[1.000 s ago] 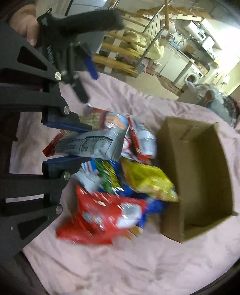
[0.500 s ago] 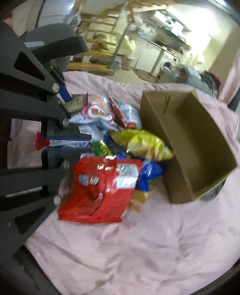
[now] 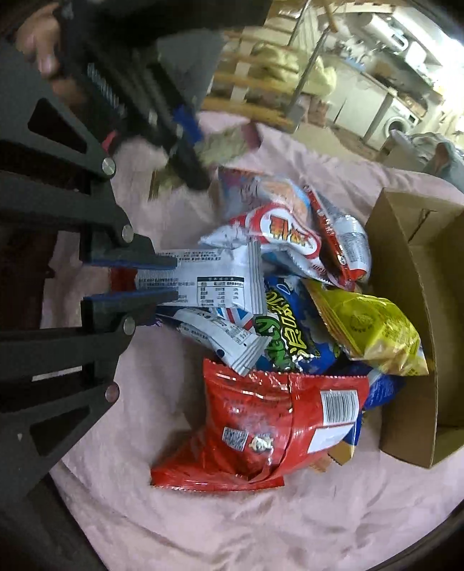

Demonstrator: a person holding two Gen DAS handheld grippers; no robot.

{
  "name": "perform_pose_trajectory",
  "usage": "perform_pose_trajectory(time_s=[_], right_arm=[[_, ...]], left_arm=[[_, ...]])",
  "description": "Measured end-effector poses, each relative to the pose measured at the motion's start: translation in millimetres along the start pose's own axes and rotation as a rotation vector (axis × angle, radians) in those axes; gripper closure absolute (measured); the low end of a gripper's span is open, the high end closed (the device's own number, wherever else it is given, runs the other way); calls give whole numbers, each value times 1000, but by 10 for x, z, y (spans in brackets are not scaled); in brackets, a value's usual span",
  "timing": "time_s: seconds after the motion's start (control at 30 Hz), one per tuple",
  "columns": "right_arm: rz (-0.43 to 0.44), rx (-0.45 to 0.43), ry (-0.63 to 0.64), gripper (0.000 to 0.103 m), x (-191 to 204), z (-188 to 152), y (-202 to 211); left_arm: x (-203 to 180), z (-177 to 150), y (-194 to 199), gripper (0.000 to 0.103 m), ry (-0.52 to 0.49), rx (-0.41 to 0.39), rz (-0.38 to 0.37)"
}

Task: Organize snacks
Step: 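Grasp the checkered wafer bar with the left tool while the right tool grasps the white-wrapped bar, then carry both bars into the box and open both tools to release them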

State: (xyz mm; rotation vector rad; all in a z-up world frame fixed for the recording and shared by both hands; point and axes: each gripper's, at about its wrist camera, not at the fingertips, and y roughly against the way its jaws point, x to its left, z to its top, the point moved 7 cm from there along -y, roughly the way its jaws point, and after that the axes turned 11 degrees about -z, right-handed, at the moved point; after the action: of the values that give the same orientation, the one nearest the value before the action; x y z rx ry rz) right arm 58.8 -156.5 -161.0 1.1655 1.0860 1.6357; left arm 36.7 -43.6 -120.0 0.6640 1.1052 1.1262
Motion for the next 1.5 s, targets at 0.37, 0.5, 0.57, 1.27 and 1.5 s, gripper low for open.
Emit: perform_pose_trajectory(time_s=[0.37,0.5,0.57,1.27,1.5], right_arm=[[-87,32,12,53,159,31,-242],[-92,15,6,70,122,60,-213],[-85,4,1,70,37,31,-153],[18,-365,-34,70,-528,1078,1333],[4,-391,-47,70,-688,1557,1307]], left_arm=[[123,115,92,81,36,-41,-26],[132,127,118,81,33,-50,-23],[133,130,139,81,33,-52,-23],[-178,1408,514,81,-74,-174,-27],[-230,1803,297,81,-81,-180,-26]])
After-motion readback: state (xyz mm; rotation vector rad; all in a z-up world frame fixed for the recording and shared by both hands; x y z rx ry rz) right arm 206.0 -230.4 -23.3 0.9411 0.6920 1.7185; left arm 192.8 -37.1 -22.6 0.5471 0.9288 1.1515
